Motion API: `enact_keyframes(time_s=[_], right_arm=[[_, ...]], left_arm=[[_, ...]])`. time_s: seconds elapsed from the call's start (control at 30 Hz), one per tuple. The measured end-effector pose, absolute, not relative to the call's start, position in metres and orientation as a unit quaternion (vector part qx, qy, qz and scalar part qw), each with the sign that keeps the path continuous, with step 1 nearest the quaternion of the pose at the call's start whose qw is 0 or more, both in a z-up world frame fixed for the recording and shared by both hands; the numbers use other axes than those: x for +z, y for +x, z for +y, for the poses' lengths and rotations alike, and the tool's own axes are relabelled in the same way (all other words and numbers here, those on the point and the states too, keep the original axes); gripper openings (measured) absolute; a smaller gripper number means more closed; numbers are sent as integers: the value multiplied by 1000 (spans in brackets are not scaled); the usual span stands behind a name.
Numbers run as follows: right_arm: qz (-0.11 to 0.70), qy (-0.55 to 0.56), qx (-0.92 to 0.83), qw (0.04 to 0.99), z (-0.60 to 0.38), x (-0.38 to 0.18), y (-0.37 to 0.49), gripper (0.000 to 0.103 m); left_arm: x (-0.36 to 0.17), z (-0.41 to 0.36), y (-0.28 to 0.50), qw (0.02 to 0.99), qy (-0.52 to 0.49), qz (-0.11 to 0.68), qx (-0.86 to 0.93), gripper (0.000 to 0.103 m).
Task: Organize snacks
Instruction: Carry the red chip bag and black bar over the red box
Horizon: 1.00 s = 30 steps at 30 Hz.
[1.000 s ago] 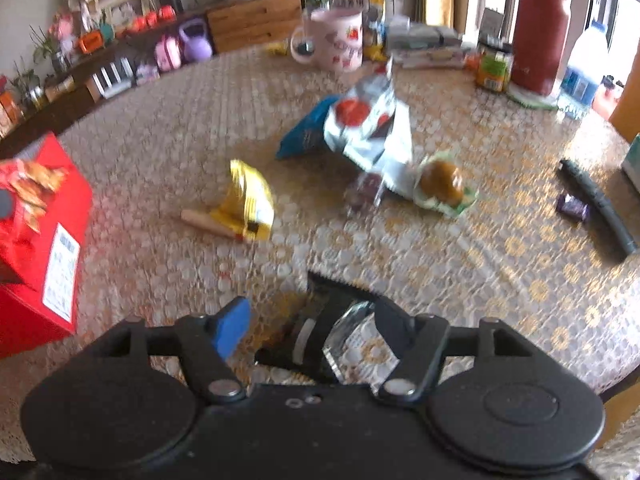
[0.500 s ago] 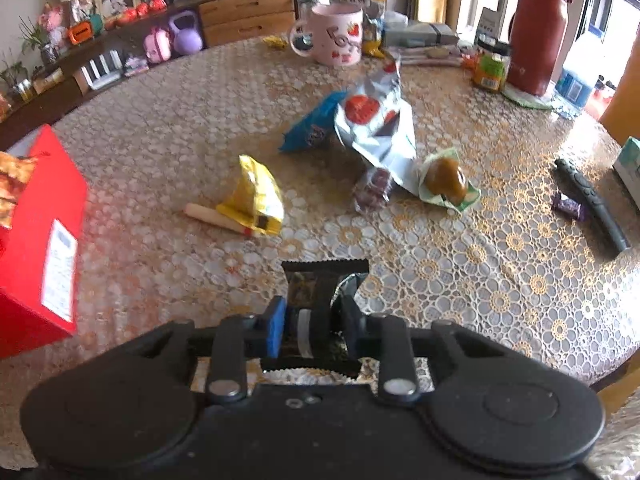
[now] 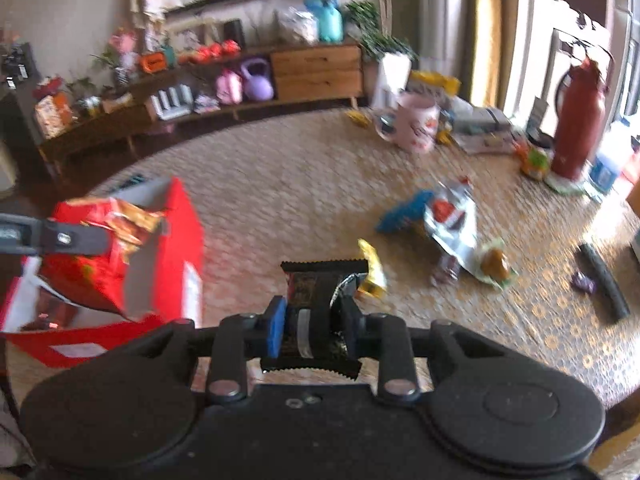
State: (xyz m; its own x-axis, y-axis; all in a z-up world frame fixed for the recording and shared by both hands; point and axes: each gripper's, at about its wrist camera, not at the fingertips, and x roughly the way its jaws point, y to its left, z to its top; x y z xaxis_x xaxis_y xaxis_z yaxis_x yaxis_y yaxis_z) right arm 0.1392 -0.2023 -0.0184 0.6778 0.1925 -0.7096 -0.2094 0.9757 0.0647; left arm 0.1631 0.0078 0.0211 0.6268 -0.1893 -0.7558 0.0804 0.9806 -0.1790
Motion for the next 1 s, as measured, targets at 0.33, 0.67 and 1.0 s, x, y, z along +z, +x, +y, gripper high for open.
enact_keyframes(time_s=[0.33, 0.67, 1.0], right_arm=[[355, -26, 185, 916, -137, 14, 125, 27], [355, -48, 232, 904, -68, 10, 134, 27], [387, -59, 245, 887, -20, -21, 150, 28]], left_arm=[[32, 54, 141, 905, -74, 417, -46, 46], [33, 110, 128, 907, -68, 415, -2, 46], [5, 167, 140, 893, -67, 442, 59, 47]])
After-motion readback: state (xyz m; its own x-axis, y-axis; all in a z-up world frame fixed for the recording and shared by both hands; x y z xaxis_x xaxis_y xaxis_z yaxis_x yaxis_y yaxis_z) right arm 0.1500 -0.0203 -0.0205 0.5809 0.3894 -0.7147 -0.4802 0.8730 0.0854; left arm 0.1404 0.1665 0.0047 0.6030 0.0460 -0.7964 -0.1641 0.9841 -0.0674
